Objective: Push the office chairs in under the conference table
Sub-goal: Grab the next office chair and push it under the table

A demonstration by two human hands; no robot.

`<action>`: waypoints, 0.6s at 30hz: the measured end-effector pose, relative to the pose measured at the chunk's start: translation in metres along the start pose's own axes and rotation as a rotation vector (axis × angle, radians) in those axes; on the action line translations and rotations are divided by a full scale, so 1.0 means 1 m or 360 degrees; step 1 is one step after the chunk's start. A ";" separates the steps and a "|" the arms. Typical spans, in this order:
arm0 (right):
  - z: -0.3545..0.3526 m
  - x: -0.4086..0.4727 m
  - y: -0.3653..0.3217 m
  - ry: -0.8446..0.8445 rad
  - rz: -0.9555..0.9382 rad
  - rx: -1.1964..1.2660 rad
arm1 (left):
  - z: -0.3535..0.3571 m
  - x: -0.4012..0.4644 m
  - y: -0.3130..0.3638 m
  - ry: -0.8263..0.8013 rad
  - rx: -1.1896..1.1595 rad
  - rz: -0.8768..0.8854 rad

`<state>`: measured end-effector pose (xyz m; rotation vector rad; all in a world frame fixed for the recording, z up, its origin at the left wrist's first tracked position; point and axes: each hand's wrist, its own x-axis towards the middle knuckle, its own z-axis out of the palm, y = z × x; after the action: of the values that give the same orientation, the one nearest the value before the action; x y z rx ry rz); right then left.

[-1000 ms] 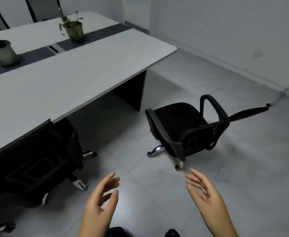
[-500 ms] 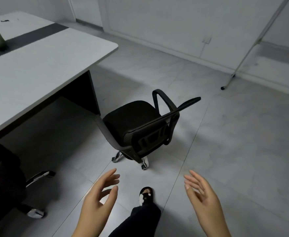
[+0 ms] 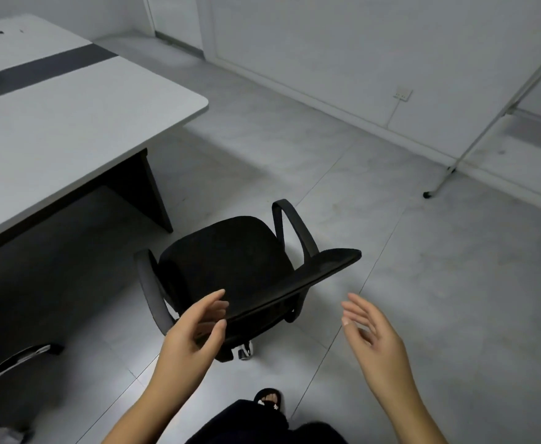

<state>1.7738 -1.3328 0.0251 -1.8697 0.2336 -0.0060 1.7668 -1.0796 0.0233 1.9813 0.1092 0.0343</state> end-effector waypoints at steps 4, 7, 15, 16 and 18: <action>-0.002 0.056 0.005 -0.0275 -0.0140 -0.0388 | 0.013 0.025 -0.013 -0.0279 0.0319 -0.0177; 0.002 0.104 0.016 -0.0686 -0.0311 -0.0905 | 0.024 0.039 -0.032 -0.0470 0.0926 -0.0140; 0.022 0.198 0.066 -0.1350 -0.1008 -0.1592 | 0.058 0.059 -0.043 -0.0224 0.1406 -0.0659; 0.024 0.205 0.069 -0.1390 -0.1065 -0.1619 | 0.062 0.058 -0.044 -0.0226 0.1440 -0.0716; 0.026 0.211 0.068 -0.1449 -0.1110 -0.1654 | 0.071 0.054 -0.045 -0.0215 0.1448 -0.0833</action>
<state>1.9734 -1.3625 -0.0713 -2.6330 -1.2577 0.5667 1.8228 -1.1211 -0.0478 2.7776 0.6430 -0.5798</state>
